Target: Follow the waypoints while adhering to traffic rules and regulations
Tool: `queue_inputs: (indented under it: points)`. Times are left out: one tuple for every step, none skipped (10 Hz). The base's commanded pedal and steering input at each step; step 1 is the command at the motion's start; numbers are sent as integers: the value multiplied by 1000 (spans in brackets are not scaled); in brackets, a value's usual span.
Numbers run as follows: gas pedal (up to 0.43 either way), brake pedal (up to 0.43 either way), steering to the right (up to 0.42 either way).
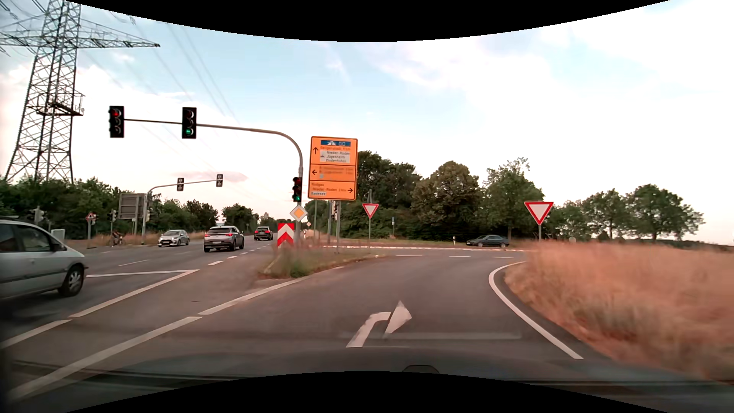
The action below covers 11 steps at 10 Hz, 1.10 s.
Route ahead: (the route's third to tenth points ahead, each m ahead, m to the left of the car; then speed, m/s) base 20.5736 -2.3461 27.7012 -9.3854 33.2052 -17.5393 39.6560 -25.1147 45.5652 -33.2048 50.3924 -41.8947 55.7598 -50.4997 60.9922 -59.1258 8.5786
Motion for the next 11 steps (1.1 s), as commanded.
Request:
queue_inputs:
  points:
    - [0,183,84]
    - [0,177,87]
    - [0,177,90]
    - [0,177,94]
    - [0,177,99]
    - [0,165,100]
    - [0,146,100]
    - [0,146,100]
    - [0,146,101]
    - [0,140,107]
    - [0,140,112]
